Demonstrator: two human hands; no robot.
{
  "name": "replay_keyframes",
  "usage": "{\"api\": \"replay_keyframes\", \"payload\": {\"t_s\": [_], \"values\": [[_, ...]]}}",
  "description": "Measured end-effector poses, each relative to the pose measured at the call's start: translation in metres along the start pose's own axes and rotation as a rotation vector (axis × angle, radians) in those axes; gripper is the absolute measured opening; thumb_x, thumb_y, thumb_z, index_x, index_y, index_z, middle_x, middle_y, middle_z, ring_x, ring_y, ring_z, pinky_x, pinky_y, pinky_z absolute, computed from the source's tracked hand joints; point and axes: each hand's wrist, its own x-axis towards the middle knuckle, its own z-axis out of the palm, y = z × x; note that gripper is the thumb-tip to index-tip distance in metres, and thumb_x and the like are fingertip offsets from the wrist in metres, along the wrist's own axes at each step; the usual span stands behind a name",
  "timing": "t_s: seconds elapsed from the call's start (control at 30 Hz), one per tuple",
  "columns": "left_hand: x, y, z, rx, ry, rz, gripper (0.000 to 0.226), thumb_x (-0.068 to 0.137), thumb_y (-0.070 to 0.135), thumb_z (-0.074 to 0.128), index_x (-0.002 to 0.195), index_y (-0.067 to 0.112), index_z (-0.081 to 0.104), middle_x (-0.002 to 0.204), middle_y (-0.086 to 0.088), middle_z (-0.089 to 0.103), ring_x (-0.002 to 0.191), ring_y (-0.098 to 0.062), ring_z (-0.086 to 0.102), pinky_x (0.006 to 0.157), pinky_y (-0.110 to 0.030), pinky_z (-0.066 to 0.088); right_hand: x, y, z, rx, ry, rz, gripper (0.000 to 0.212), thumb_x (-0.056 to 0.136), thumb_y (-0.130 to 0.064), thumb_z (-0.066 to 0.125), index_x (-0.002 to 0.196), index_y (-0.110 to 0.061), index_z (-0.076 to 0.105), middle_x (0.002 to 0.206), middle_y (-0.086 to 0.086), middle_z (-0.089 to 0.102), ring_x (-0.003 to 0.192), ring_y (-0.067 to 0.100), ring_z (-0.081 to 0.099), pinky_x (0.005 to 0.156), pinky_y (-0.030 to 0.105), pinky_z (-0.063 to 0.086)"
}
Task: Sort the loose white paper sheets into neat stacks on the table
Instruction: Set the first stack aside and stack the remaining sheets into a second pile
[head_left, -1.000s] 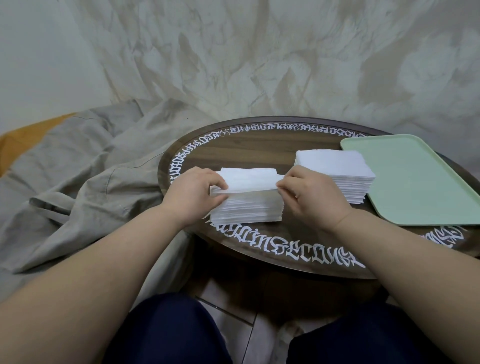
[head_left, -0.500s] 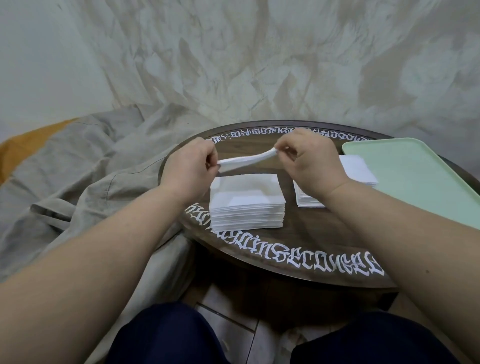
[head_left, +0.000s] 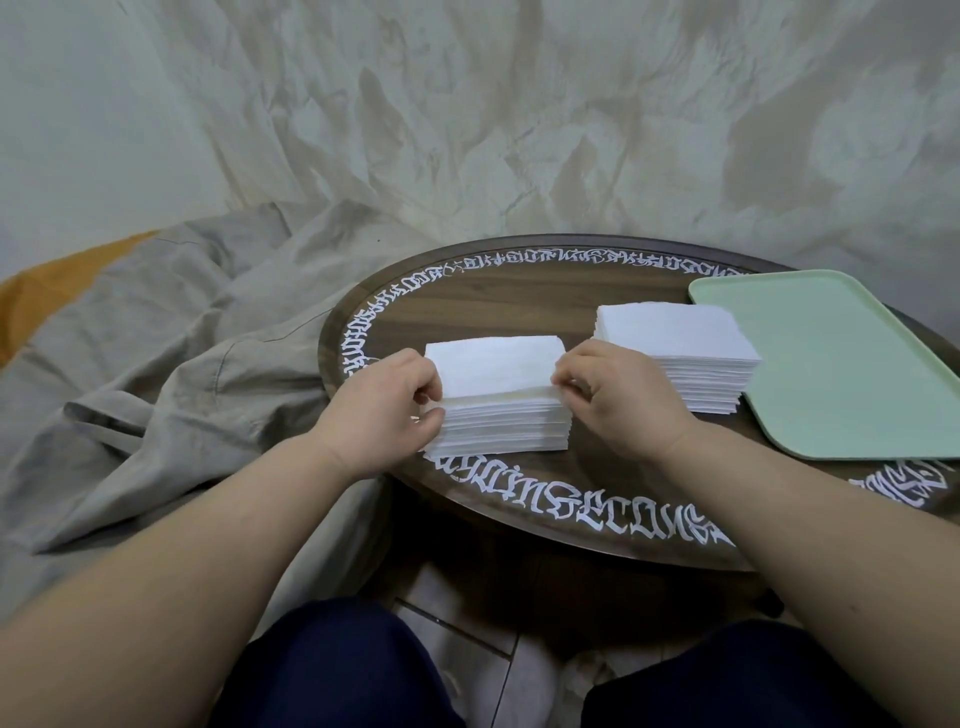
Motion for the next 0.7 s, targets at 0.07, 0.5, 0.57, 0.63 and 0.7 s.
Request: {"api": "replay_keyframes", "payload": {"t_s": [0.07, 0.5, 0.57, 0.63, 0.7], "values": [[-0.002, 0.000, 0.001, 0.004, -0.014, 0.003, 0.026, 0.075, 0.016, 0.071, 0.073, 0.027, 0.048, 0.079, 0.009, 0.052, 0.073, -0.013, 0.052, 0.068, -0.030, 0.046, -0.002, 0.000, 0.001, -0.009, -0.026, -0.004, 0.015, 0.091, -0.020, 0.057, 0.096, -0.016, 0.071, 0.106, -0.001, 0.064, 0.093, 0.021, 0.060, 0.081, 0.033, 0.049], [0.001, 0.007, 0.017, -0.096, -0.084, -0.313, 0.020, 0.091, 0.033, 0.057, 0.108, 0.031, 0.067, 0.124, 0.008, 0.050, 0.101, -0.011, 0.055, 0.090, -0.027, 0.042, -0.002, -0.015, 0.012, 0.027, -0.195, 0.236, 0.030, 0.096, -0.034, 0.044, 0.101, -0.019, 0.070, 0.101, 0.002, 0.066, 0.087, 0.020, 0.059, 0.076, 0.033, 0.049], [0.002, 0.008, 0.017, -0.087, -0.050, -0.339, 0.017, 0.090, 0.033, 0.058, 0.105, 0.030, 0.067, 0.128, 0.007, 0.048, 0.106, -0.010, 0.053, 0.088, -0.023, 0.038, 0.000, -0.014, 0.012, 0.012, -0.177, 0.254, 0.031, 0.096, -0.034, 0.044, 0.095, -0.017, 0.070, 0.099, 0.002, 0.065, 0.085, 0.020, 0.059, 0.075, 0.035, 0.050], [0.005, 0.010, 0.017, -0.110, 0.044, -0.346, 0.018, 0.091, 0.032, 0.058, 0.104, 0.027, 0.069, 0.134, 0.005, 0.046, 0.117, -0.011, 0.048, 0.090, -0.022, 0.033, 0.002, -0.015, 0.010, 0.045, -0.102, 0.285, 0.030, 0.096, -0.035, 0.046, 0.097, -0.017, 0.070, 0.105, -0.001, 0.060, 0.090, 0.020, 0.058, 0.079, 0.037, 0.051], [0.007, 0.012, 0.018, -0.120, 0.043, -0.346, 0.017, 0.092, 0.032, 0.057, 0.099, 0.024, 0.071, 0.134, 0.004, 0.047, 0.121, -0.011, 0.046, 0.089, -0.022, 0.032, 0.004, -0.017, 0.012, 0.080, -0.089, 0.307, 0.029, 0.096, -0.036, 0.047, 0.101, -0.019, 0.069, 0.111, -0.001, 0.056, 0.095, 0.020, 0.057, 0.083, 0.038, 0.050]]}}
